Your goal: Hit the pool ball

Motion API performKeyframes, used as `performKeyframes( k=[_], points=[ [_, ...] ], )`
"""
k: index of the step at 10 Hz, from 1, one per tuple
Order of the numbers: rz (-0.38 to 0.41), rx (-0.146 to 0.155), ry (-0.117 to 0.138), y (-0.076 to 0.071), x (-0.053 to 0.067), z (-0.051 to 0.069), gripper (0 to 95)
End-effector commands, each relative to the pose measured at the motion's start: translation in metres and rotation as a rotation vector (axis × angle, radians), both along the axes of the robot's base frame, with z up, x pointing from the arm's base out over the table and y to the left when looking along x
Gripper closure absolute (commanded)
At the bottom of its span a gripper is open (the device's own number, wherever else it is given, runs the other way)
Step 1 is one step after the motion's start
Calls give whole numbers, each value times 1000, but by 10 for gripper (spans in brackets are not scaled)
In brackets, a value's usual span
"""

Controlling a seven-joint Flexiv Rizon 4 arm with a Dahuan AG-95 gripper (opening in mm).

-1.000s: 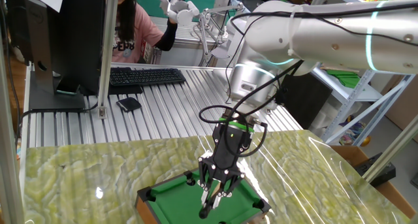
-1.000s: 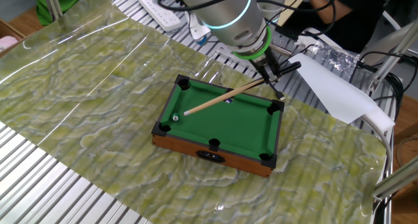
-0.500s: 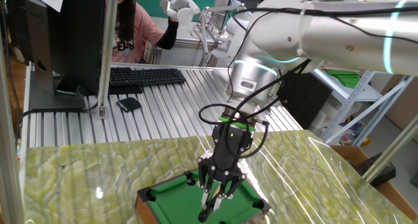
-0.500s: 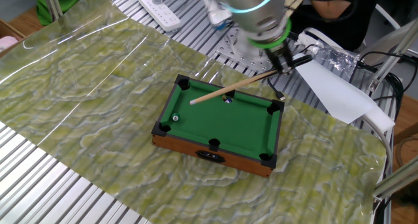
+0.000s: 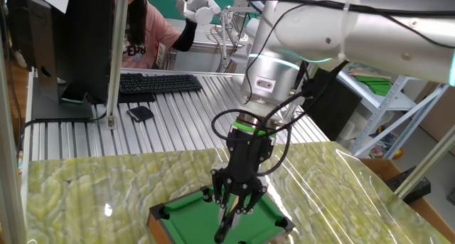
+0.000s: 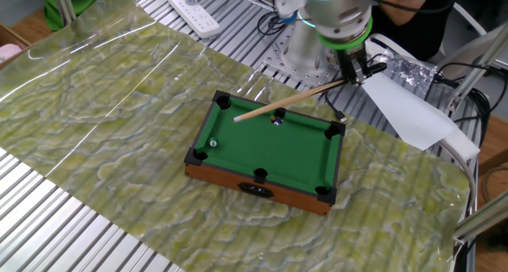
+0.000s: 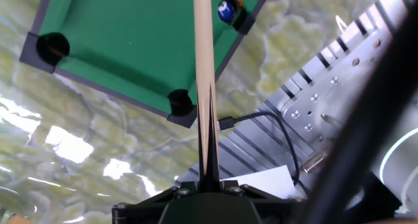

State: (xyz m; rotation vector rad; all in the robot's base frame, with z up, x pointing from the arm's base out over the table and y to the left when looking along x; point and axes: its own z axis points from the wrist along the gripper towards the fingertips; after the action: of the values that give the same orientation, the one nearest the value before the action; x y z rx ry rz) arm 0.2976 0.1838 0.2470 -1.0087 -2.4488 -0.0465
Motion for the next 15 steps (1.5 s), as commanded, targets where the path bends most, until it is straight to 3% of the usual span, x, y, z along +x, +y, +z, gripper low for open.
performKeyframes(
  k=[1, 3, 5, 11, 15],
  points=[
    [-5, -32, -10, -1, 1, 1, 950],
    [-158, -98, -53, -2, 2, 1, 950],
    [-257, -126, -70, -4, 3, 0, 950],
    [-489, -165, -87, -10, 6, -3, 950],
    [-510, -161, -93, -12, 7, -6, 950]
  ],
)
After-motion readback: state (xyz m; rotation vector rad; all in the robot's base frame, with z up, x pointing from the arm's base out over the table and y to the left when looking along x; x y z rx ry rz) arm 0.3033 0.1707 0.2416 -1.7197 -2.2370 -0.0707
